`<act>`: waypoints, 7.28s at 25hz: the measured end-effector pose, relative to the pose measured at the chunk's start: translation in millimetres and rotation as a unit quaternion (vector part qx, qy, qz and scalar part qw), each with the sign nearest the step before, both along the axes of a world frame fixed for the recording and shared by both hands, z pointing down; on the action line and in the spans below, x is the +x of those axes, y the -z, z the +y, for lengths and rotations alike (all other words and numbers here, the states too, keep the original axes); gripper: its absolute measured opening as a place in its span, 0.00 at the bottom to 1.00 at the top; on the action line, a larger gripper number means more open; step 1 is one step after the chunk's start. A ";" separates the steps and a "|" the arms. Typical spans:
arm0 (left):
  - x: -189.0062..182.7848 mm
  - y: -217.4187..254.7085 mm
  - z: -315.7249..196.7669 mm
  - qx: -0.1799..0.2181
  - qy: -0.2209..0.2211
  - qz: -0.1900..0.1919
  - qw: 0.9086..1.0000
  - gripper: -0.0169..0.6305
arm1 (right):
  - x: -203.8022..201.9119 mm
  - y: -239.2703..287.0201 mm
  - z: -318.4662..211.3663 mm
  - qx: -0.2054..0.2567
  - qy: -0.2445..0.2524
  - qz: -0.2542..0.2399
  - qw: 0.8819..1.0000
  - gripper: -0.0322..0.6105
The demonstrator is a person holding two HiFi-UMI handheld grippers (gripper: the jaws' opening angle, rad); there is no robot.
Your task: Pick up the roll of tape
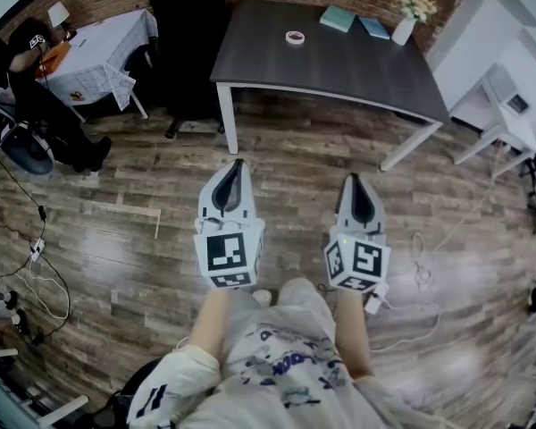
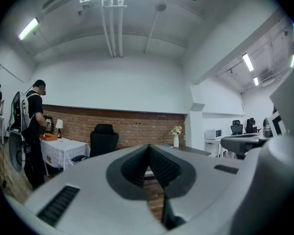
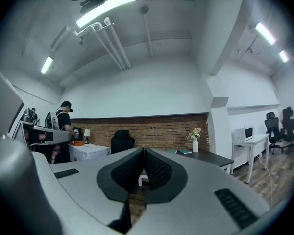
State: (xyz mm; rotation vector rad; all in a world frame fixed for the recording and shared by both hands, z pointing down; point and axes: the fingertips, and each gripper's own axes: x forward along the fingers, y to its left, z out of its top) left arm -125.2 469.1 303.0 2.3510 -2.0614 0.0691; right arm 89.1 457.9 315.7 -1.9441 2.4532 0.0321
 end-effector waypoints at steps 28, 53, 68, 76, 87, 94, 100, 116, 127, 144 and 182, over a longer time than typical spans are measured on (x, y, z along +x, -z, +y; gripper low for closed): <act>33.5 17.9 -294.1 0.008 0.068 0.003 0.998 0.03 | 36.7 18.3 -329.3 0.000 0.055 -0.009 0.998 0.06; 33.5 -20.9 -510.4 -0.028 0.046 0.007 0.999 0.03 | 30.1 -14.1 -529.5 -0.024 0.043 -0.006 0.999 0.06; 15.1 -17.9 -699.2 -0.037 -0.008 -0.011 0.999 0.03 | 11.3 -15.5 -700.7 -0.033 -0.011 -0.015 0.999 0.06; 4.1 -43.2 -758.6 -0.070 -0.023 -0.014 0.997 0.03 | 11.3 -37.8 -756.1 -0.059 -0.034 -0.005 0.998 0.06; 31.8 -70.0 -810.2 -0.109 -0.064 -0.013 0.992 0.03 | 24.4 -65.3 -805.0 -0.102 -0.035 0.004 0.994 0.06; 51.9 -88.3 -837.1 -0.136 -0.075 -0.017 0.988 0.11 | 38.0 -86.5 -835.8 -0.128 -0.023 0.005 0.991 0.06; 59.9 -116.0 -849.1 -0.186 -0.103 -0.028 0.977 0.22 | 43.4 -108.7 -848.8 -0.152 -0.020 0.004 0.988 0.06; 100.9 -228.2 -869.6 -0.367 -0.195 -0.105 0.903 0.28 | 71.2 -162.2 -872.1 -0.210 -0.020 0.006 0.978 0.06; 113.6 -295.0 -871.3 -0.464 -0.256 -0.200 0.825 0.28 | 74.6 -200.5 -877.2 -0.245 -0.011 0.004 0.969 0.06; 118.8 -341.7 -871.9 -0.540 -0.297 -0.279 0.736 0.28 | 78.8 -233.7 -883.0 -0.282 -0.002 0.004 0.960 0.06; 71.2 -139.3 -883.9 -0.274 -0.170 -0.193 0.927 0.08 | 40.3 -102.7 -867.8 -0.142 0.015 0.013 0.990 0.06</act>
